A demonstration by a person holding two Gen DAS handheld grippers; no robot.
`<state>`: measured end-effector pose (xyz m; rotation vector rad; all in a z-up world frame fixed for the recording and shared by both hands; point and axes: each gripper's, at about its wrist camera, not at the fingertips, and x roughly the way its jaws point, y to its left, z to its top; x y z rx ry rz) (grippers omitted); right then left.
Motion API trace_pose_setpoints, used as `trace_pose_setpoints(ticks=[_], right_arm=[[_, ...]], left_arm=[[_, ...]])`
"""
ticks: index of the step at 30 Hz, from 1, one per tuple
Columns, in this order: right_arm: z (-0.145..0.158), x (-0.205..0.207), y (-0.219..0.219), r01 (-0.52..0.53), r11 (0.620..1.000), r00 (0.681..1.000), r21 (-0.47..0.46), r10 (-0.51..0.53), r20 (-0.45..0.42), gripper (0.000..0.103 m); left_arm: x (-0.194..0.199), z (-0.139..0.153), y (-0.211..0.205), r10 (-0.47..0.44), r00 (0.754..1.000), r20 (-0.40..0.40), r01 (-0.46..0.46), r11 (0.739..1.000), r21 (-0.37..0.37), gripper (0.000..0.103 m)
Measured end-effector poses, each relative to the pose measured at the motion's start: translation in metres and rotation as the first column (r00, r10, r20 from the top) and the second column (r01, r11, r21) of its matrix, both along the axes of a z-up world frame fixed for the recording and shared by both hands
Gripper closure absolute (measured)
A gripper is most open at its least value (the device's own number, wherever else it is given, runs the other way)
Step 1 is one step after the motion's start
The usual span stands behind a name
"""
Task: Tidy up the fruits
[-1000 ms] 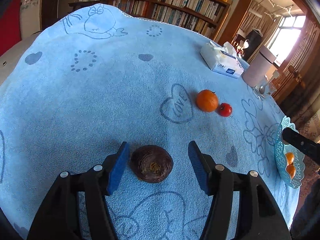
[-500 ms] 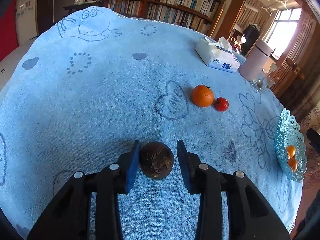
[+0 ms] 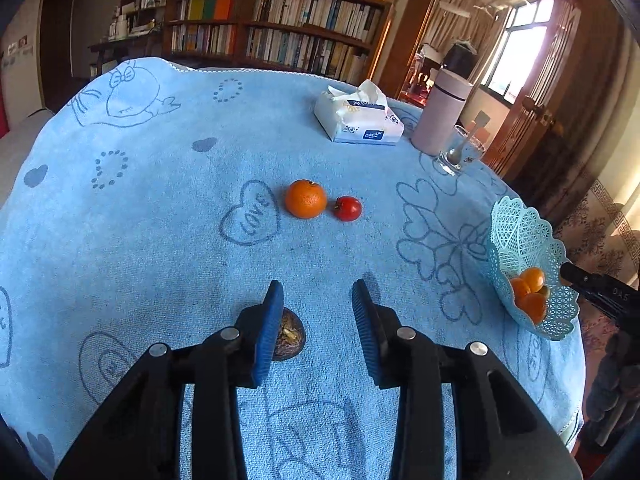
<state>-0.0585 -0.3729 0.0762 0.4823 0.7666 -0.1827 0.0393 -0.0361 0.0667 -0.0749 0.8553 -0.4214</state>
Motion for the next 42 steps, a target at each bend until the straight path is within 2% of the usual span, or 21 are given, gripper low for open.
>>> trace_pose_setpoints(ticks=[1,2,3,4,5,13,17,23,25,32,42], right_arm=[[-0.002,-0.002,-0.004,0.010,1.000,1.000,0.013,-0.010,0.002,0.071],[-0.004,-0.005,-0.007,0.020,1.000,1.000,0.024,-0.020,0.004,0.062],[-0.006,-0.007,-0.010,0.029,0.999,1.000,0.032,-0.030,0.007,0.048],[-0.007,-0.009,-0.013,0.042,0.998,0.999,0.040,-0.042,0.011,0.043],[-0.009,-0.012,-0.016,0.051,0.998,0.999,0.046,-0.052,0.016,0.041],[-0.011,-0.018,-0.017,0.058,0.997,0.998,0.057,-0.059,0.019,0.041],[-0.007,-0.020,-0.012,0.048,0.998,0.998,0.048,-0.049,0.032,0.041],[-0.002,-0.021,-0.010,0.046,0.998,0.998,0.038,-0.048,0.043,0.041],[-0.002,-0.022,-0.011,0.049,0.998,0.998,0.040,-0.051,0.044,0.041],[0.004,-0.027,-0.012,0.054,0.998,0.996,0.041,-0.057,0.067,0.041],[0.014,-0.034,-0.019,0.063,0.997,0.993,0.049,-0.068,0.098,0.041]], left_arm=[[0.000,-0.001,-0.001,0.000,1.000,-0.003,0.000,1.000,0.002,0.066],[0.000,-0.002,-0.001,-0.002,1.000,-0.011,0.002,1.000,0.005,0.065],[0.000,-0.004,-0.001,-0.001,1.000,-0.019,0.001,1.000,0.006,0.062],[0.000,-0.006,0.000,0.004,1.000,-0.023,-0.004,1.000,0.008,0.055],[-0.001,-0.008,0.000,0.008,1.000,-0.022,-0.008,1.000,0.013,0.053],[0.007,-0.034,0.006,0.039,0.996,-0.077,-0.035,0.998,0.052,0.052],[0.011,-0.043,0.004,0.051,0.996,-0.069,-0.045,0.995,0.093,0.052],[0.014,-0.054,0.004,0.053,0.995,-0.087,-0.043,0.993,0.110,0.056],[0.015,-0.053,0.003,0.060,0.995,-0.083,-0.050,0.992,0.119,0.060],[0.006,-0.041,-0.008,0.035,0.998,-0.051,-0.029,0.992,0.120,0.060],[-0.026,-0.016,-0.065,-0.090,0.995,0.050,0.080,0.982,0.173,0.060]])
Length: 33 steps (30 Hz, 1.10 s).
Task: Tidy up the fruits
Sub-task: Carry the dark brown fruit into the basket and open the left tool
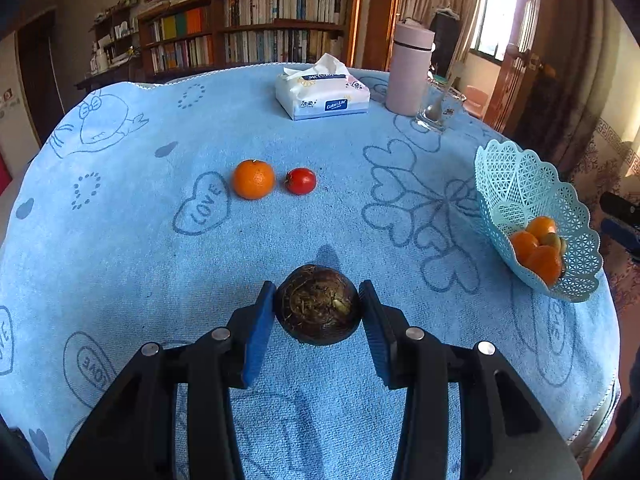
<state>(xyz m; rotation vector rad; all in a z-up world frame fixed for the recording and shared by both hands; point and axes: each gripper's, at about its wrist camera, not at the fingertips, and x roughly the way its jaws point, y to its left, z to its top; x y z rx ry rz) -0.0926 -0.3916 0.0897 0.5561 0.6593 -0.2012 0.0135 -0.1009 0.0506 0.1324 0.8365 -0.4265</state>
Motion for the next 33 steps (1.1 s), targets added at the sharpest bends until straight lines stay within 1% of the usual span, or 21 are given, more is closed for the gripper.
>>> trace_pose_setpoints(ticks=[3,5,10,18,20,22,28,33], right_arm=[[0.002,-0.002,-0.002,0.009,1.000,1.000,-0.011,-0.009,0.003,0.041],[0.003,-0.003,-0.003,0.019,0.999,1.000,-0.030,-0.019,0.005,0.041],[0.004,-0.006,-0.008,0.038,0.998,0.999,-0.041,-0.038,0.008,0.041],[0.006,-0.007,-0.015,0.051,0.998,0.999,-0.030,-0.051,0.016,0.041],[0.008,-0.009,-0.017,0.056,0.998,0.998,-0.026,-0.055,0.021,0.041],[0.009,-0.010,-0.020,0.058,0.998,0.998,-0.023,-0.058,0.025,0.041],[0.011,-0.012,-0.027,0.067,0.998,0.997,-0.011,-0.066,0.033,0.041],[0.011,-0.014,-0.030,0.069,0.998,0.997,-0.004,-0.069,0.036,0.041]], left_arm=[[-0.008,0.003,-0.017,-0.034,0.999,0.026,0.033,0.999,0.022,0.060],[-0.011,0.004,-0.028,-0.057,0.998,0.030,0.056,0.998,0.027,0.060],[-0.017,0.007,-0.048,-0.104,0.994,0.041,0.102,0.994,0.035,0.060],[-0.021,0.017,-0.077,-0.160,0.986,0.054,0.158,0.987,0.037,0.060],[-0.020,0.020,-0.085,-0.180,0.982,0.049,0.180,0.984,0.018,0.060],[-0.019,0.024,-0.093,-0.204,0.978,0.033,0.205,0.979,-0.018,0.060],[-0.017,0.025,-0.120,-0.275,0.961,-0.008,0.273,0.956,-0.106,0.060],[-0.014,0.020,-0.136,-0.305,0.952,-0.030,0.298,0.944,-0.143,0.060]])
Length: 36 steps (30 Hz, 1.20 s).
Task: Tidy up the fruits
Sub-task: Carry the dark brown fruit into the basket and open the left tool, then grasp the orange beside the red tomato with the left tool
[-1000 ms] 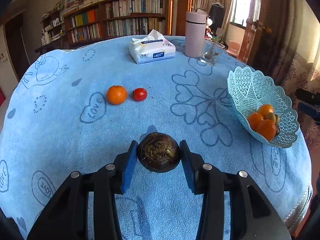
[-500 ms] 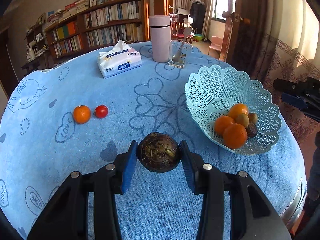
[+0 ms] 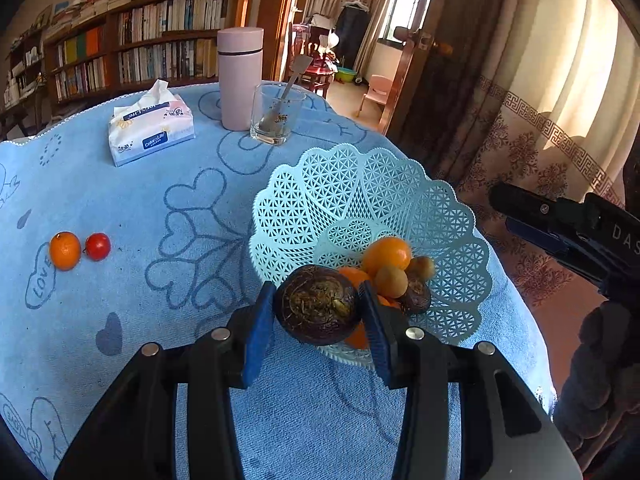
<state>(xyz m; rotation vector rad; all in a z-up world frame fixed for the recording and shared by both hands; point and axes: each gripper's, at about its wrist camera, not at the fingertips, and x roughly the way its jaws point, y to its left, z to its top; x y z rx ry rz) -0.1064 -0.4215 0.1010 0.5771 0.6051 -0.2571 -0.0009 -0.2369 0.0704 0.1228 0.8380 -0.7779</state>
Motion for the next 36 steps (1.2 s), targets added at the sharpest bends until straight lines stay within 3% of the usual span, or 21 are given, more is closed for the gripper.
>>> trace_pose_setpoints(ticks=[3,6,8,19,21,25,36], right_arm=[[-0.002,0.001,0.000,-0.001,1.000,1.000,0.002,0.001,-0.005,0.041],[-0.004,0.004,0.002,-0.008,1.000,1.000,0.000,0.008,-0.015,0.041],[-0.006,0.005,0.003,-0.013,1.000,1.000,0.000,0.013,-0.020,0.041],[-0.006,0.006,0.011,-0.025,1.000,0.999,-0.006,0.025,-0.026,0.041],[-0.007,0.006,0.012,-0.026,1.000,0.999,-0.005,0.026,-0.026,0.036],[-0.009,0.009,0.013,-0.019,1.000,0.999,-0.007,0.018,-0.029,0.030],[-0.013,0.016,0.026,-0.045,0.999,0.998,-0.020,0.044,-0.040,0.026]], left_arm=[[0.003,-0.001,-0.003,0.003,1.000,-0.020,-0.004,0.999,-0.046,0.059],[0.002,0.005,0.003,0.011,1.000,-0.012,-0.012,0.994,-0.111,0.038],[0.002,0.010,0.008,0.014,1.000,-0.001,-0.014,0.991,-0.132,0.037],[0.017,0.002,0.044,0.139,0.990,-0.023,-0.141,0.987,-0.074,0.036],[0.019,-0.005,0.051,0.167,0.986,-0.013,-0.168,0.985,-0.039,0.031],[0.023,-0.021,0.065,0.201,0.979,-0.033,-0.201,0.980,0.001,0.030],[0.045,-0.026,0.113,0.305,0.951,-0.050,-0.305,0.952,0.015,0.030]])
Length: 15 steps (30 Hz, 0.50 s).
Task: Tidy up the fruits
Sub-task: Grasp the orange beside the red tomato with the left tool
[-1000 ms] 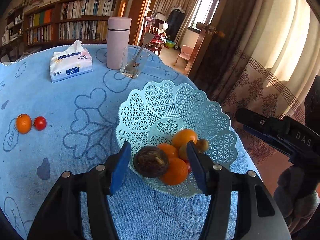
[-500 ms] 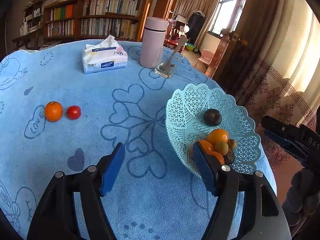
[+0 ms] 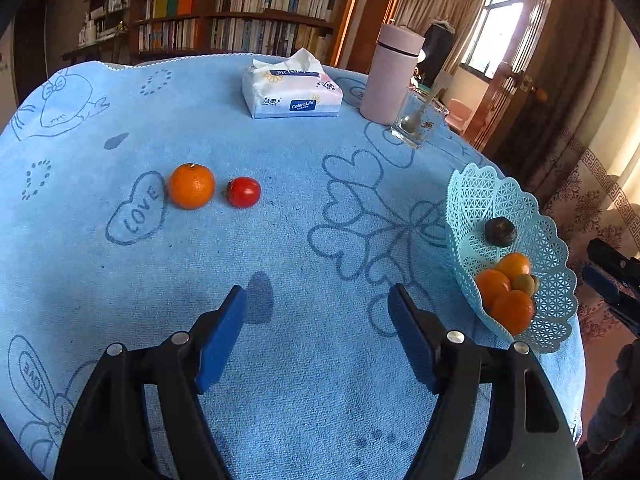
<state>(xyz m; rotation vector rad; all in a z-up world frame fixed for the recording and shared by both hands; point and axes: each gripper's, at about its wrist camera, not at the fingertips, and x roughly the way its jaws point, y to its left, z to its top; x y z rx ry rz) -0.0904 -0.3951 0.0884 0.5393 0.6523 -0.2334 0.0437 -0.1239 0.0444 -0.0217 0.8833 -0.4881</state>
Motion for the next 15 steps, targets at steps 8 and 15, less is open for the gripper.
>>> trace_pose_setpoints(ticks=[8,15], right_arm=[[0.002,0.000,0.010,-0.041,0.999,0.999,-0.009,0.041,0.022,0.026],[0.007,0.002,0.025,-0.106,0.994,0.993,-0.026,0.107,0.049,0.026]], left_arm=[[0.027,-0.004,0.037,0.108,0.994,-0.005,-0.108,0.994,0.020,0.030],[0.055,-0.021,0.051,0.181,0.983,0.010,-0.182,0.979,0.097,0.030]])
